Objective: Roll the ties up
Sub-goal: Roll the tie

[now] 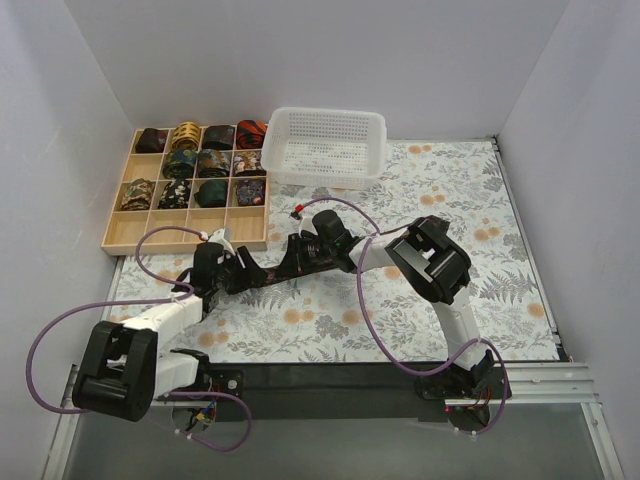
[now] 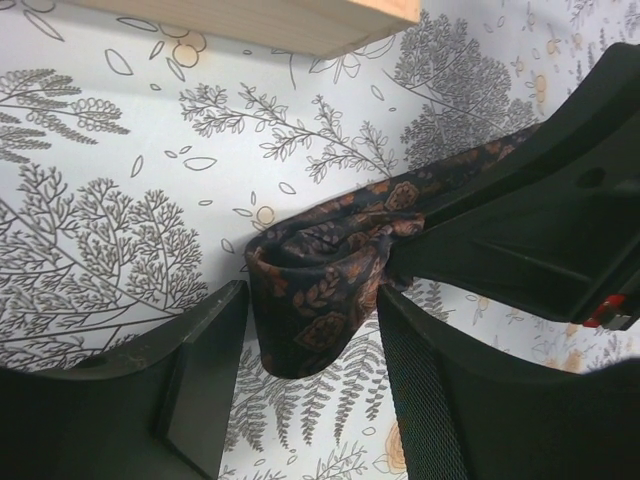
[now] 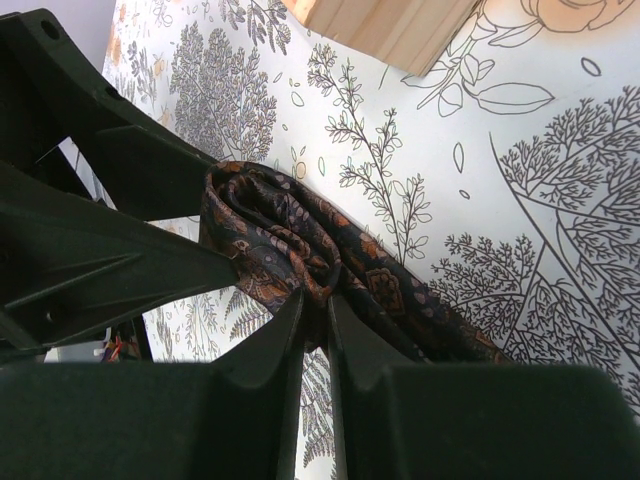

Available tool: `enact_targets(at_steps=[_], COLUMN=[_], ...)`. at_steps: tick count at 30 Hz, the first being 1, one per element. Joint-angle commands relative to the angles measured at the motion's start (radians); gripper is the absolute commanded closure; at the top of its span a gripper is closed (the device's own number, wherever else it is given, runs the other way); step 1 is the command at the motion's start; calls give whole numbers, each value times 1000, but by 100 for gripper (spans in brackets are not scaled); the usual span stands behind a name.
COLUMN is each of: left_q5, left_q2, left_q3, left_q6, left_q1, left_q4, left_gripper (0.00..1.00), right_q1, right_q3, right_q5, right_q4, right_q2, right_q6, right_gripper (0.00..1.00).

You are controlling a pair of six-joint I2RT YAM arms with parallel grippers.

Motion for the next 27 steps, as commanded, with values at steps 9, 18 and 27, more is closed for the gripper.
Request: enact_targets(at_steps=[9, 18, 27], left_q5=[47, -50, -252], left_q2=[69, 8, 73], left_q3=[-25, 99, 390], left_q6=[-20, 81, 334], left_q1=[3, 3, 3], left_q4=[87, -146, -534], left_gripper=[71, 100, 100], right_q1=[-2, -36, -142], right_q3=[-14, -82, -237], right_q5=[-4, 9, 141], right_q4=[2, -4, -240], right_q2=[14, -129, -423], right_q6=[-6, -47, -225], right_gripper=[83, 59, 30])
